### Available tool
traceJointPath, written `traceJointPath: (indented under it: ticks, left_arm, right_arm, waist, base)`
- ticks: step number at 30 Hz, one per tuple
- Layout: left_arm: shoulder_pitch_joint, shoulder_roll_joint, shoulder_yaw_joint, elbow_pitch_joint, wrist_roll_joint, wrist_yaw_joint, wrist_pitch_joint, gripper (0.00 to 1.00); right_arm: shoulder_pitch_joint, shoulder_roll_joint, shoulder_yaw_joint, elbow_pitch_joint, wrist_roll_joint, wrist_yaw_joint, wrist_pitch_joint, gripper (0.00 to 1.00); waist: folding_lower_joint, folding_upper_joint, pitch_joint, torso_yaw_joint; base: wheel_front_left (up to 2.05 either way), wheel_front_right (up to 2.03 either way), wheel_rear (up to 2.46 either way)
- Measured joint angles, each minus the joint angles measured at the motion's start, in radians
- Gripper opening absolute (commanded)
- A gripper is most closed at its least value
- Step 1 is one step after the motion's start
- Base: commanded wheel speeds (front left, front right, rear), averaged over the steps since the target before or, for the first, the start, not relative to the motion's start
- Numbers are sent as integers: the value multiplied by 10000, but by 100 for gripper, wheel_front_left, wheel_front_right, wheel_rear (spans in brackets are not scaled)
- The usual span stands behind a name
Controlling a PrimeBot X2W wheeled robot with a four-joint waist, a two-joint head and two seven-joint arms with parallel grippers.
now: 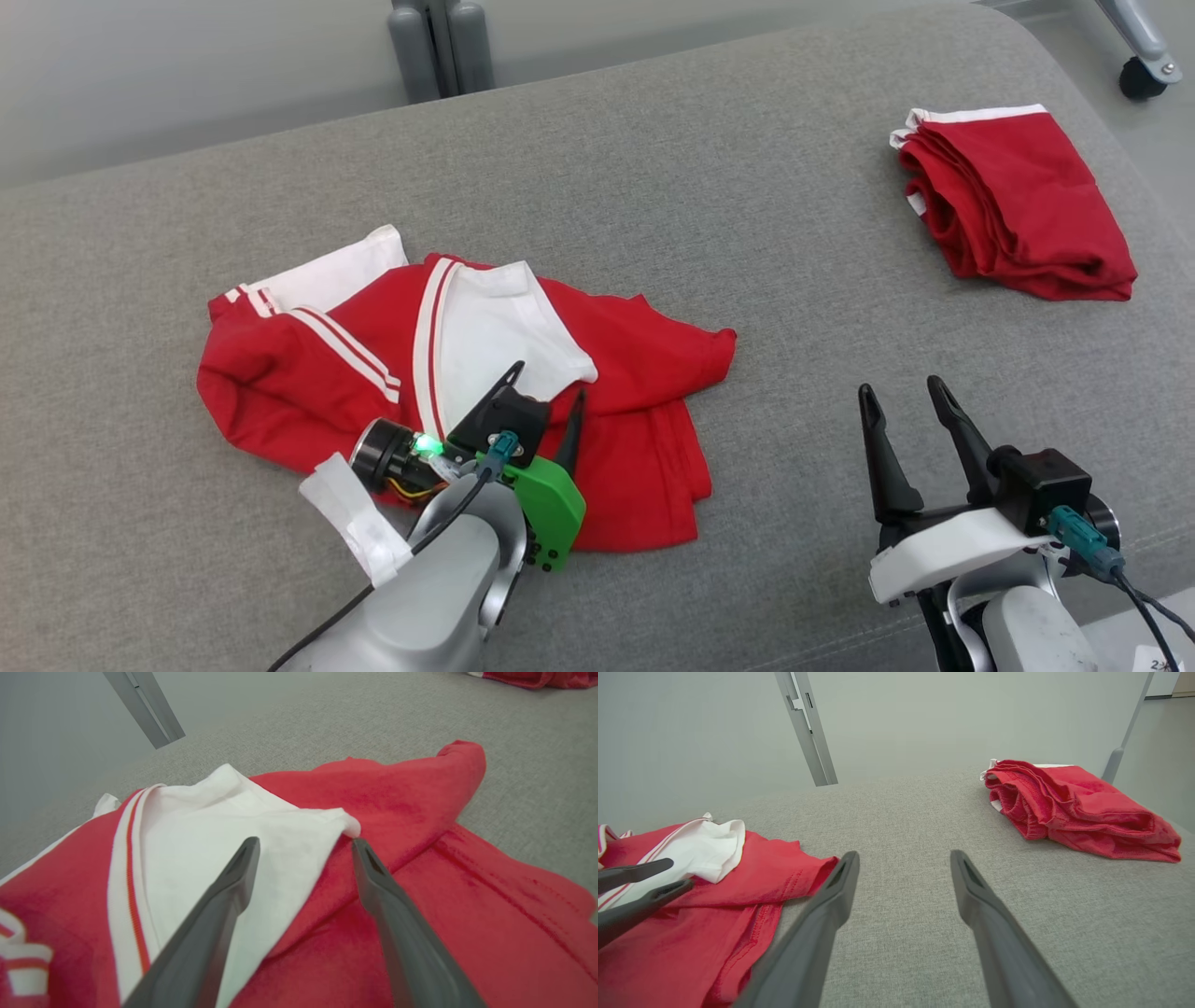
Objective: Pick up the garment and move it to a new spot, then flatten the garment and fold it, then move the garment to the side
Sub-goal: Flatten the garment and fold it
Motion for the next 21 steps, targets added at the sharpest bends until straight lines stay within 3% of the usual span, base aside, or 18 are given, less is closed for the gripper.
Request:
traceJointPath:
  ticks: [3,4,5,6,8,9,10,15,21]
  left_arm:
    - [-182,-2,-105,201,-54,295,-148,100]
    - [-248,-4,-155,309,-65,376,-167,95]
    - [-287,-2,-201,389,-65,422,-201,67]
    - [-308,4,-224,445,-75,428,-221,47]
    - [-353,2,-297,533,-178,431,-253,24]
    - [-379,2,-309,539,-249,451,-284,6]
    - [-415,2,-330,539,-305,462,-322,0]
    - [-487,4,-397,385,-520,481,-347,0]
    - [-489,96,150,-721,-270,640,-387,0]
  right_arm:
    - [-9,2,-6,-6,29,0,0,100]
    - [-9,2,-15,-8,33,0,0,100]
    - [-9,0,-21,-10,42,0,0,100]
    - [-10,0,-23,-17,52,0,0,100]
    - [-10,2,-19,-33,65,0,0,100]
    - [-10,2,-17,-38,75,-2,0,100]
    - [-11,2,-17,-44,81,0,0,100]
    - [-68,2,-12,-42,102,0,0,100]
    - [-43,2,-357,-75,38,0,0,100]
  waist:
    - [0,0,54,-86]
    - [0,0,63,-89]
    - [0,0,62,-83]
    - [0,0,61,-75]
    - [0,0,52,-47]
    - [0,0,51,-29]
    - [0,0,54,-9]
    - [0,0,42,83]
    - [0,0,-32,312]
  base:
    - [0,0,0]
    - [0,0,0]
    - [0,0,0]
    - [0,0,0]
    - [0,0,0]
    - [0,0,0]
    - [0,0,0]
    - [0,0,0]
    - [0,0,0]
